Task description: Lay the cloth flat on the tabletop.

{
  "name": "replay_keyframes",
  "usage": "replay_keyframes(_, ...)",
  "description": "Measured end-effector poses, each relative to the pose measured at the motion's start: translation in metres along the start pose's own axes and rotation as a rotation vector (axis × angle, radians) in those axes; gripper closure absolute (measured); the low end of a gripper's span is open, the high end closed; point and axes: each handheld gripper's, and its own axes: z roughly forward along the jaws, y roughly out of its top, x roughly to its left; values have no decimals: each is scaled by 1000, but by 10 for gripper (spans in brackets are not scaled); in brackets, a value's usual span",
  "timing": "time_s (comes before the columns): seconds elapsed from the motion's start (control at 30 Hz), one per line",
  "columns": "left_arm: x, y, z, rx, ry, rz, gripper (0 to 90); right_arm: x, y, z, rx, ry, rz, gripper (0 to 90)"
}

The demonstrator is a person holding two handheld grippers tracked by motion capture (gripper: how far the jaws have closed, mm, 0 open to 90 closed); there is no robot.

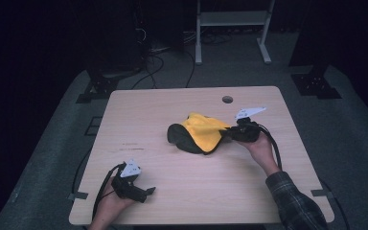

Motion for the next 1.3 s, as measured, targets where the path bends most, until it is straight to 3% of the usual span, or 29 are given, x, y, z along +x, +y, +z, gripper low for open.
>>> replay_keyframes(0.3, -2, 5, -2, -10, -3, -4, 0, 23, 11, -30, -62, 51, -51, 831)
replay_keyframes(0.5, -9, 30, -14, -128, -5, 26, 0, 38, 18, -39, -85, 105, -71, 831)
replay_keyframes(0.73, -25, 70, -11, -236, -46, 100, 40, 61, 28, -38, -82, 174, -119, 831)
replay_keyframes(0.87, -33, 87, -3, -245, -67, 133, 41, 74, 32, -34, -80, 224, -142, 831)
replay_keyframes(0.93, -40, 104, 7, -247, -75, 178, 41, 80, 34, -32, -74, 245, -155, 830)
replay_keyframes(1.07, -43, 119, 17, -254, -78, 216, 63, 88, 37, -30, -72, 282, -167, 829)
replay_keyframes(1.2, -43, 135, 30, -251, -75, 252, 179, 96, 40, -30, -74, 319, -188, 827)
replay_keyframes(1.3, -42, 141, 34, -254, -90, 264, 362, 97, 39, -30, -73, 320, -188, 824)
